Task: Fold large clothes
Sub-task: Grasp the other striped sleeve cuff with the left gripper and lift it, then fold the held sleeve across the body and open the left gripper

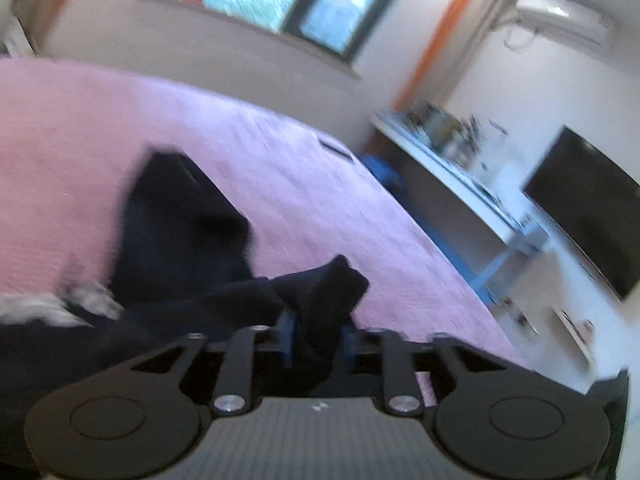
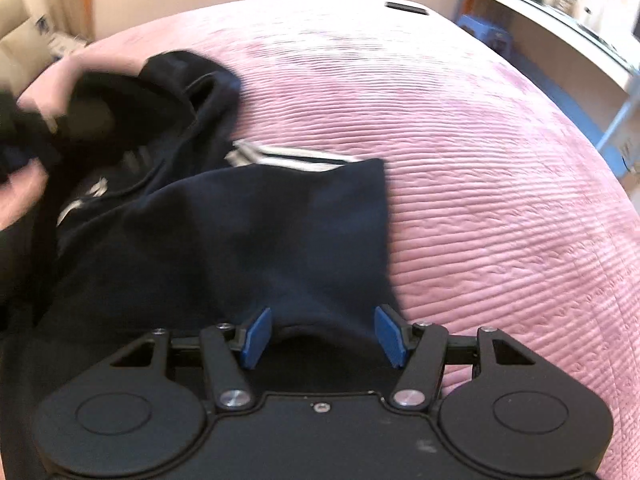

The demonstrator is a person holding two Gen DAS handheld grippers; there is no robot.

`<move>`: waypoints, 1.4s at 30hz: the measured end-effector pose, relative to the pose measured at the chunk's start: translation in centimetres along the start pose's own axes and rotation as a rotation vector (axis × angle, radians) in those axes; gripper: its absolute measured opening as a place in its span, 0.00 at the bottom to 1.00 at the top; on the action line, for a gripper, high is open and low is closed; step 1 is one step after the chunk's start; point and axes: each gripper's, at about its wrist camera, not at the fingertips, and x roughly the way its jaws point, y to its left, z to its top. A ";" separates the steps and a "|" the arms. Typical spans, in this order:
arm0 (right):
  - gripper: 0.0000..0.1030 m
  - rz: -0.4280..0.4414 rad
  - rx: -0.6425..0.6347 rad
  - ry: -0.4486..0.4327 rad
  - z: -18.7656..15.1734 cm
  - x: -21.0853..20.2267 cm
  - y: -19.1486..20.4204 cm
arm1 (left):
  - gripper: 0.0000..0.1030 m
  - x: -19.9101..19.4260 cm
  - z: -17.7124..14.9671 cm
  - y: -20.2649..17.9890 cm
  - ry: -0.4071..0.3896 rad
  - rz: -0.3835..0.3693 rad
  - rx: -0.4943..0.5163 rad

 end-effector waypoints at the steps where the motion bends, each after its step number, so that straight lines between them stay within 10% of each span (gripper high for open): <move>1: 0.69 0.007 0.013 0.003 0.1 0.2 -0.9 | 0.49 1.2 -0.9 -0.5 0.036 0.029 -0.004; 13: 0.71 0.399 0.092 0.115 3.0 5.5 0.3 | 0.51 -3.5 -8.7 4.9 0.235 0.275 -0.182; 18: 0.70 0.412 0.121 0.142 3.5 7.4 2.2 | 0.53 -6.2 -8.8 4.8 0.227 0.344 -0.175; 20: 0.43 0.458 0.110 0.128 3.5 7.4 2.5 | 0.55 -6.4 -9.0 4.9 0.222 0.356 -0.177; 21: 0.12 0.463 0.081 0.108 3.5 7.0 2.8 | 0.55 -6.5 -9.1 5.1 0.223 0.359 -0.183; 22: 0.07 0.463 0.038 0.080 3.6 6.2 3.2 | 0.55 -6.5 -9.2 5.2 0.221 0.365 -0.191; 31: 0.05 0.234 -0.012 -0.181 5.6 -2.2 -2.6 | 0.54 -7.9 -6.5 6.1 0.122 0.410 -0.203; 35: 0.21 0.147 -0.013 -0.028 5.0 0.8 -5.3 | 0.55 -8.0 -5.5 7.4 0.110 0.434 -0.198; 36: 0.48 0.146 -0.053 0.063 4.9 2.5 -5.4 | 0.55 -7.8 -5.3 7.9 0.113 0.440 -0.196; 37: 0.51 0.121 -0.082 0.133 4.7 3.7 -5.4 | 0.55 -7.5 -5.1 8.4 0.113 0.444 -0.194; 42: 0.49 0.064 -0.031 -0.027 6.3 0.9 -6.2 | 0.55 -5.5 -2.4 11.0 0.096 0.400 -0.191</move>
